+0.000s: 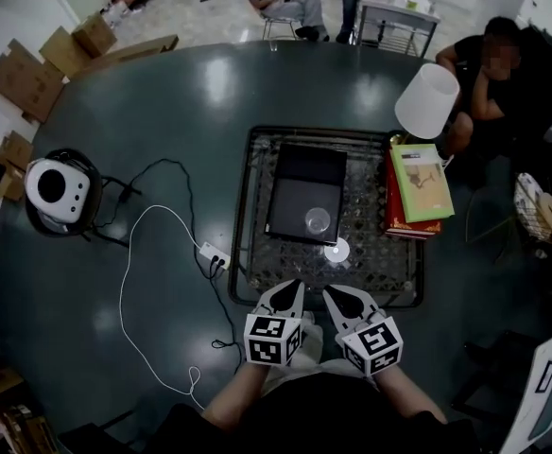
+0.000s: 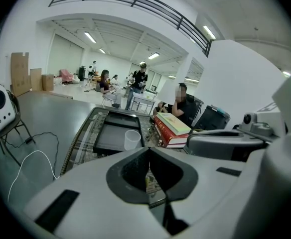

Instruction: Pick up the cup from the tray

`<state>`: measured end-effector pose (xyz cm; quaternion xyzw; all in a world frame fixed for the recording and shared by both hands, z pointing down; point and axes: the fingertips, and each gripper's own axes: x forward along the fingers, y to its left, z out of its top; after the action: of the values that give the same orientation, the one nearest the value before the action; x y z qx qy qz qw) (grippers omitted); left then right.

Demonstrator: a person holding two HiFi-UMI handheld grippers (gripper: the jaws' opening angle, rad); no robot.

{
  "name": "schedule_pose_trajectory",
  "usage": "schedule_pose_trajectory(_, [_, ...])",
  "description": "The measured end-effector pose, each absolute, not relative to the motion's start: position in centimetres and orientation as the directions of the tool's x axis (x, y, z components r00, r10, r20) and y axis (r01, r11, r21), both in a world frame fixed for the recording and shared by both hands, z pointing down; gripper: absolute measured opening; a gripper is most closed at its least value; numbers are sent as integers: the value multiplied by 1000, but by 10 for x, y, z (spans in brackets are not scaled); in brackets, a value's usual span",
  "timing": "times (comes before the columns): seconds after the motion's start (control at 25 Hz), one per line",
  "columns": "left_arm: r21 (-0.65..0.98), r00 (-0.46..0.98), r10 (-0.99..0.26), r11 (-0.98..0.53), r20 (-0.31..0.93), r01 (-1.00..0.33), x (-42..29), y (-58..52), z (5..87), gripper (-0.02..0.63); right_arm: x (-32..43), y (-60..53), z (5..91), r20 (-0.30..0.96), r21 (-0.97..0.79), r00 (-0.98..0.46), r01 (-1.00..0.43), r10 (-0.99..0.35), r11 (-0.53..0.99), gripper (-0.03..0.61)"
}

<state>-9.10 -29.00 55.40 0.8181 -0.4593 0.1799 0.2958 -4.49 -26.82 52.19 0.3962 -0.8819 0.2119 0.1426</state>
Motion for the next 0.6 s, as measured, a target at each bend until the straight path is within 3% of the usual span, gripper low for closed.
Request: schedule_pose_trajectory(0.6, [264, 513, -611, -455, 603, -851, -79, -369, 621, 18, -28, -315, 553, 480, -275, -590, -804, -649, 528, 12])
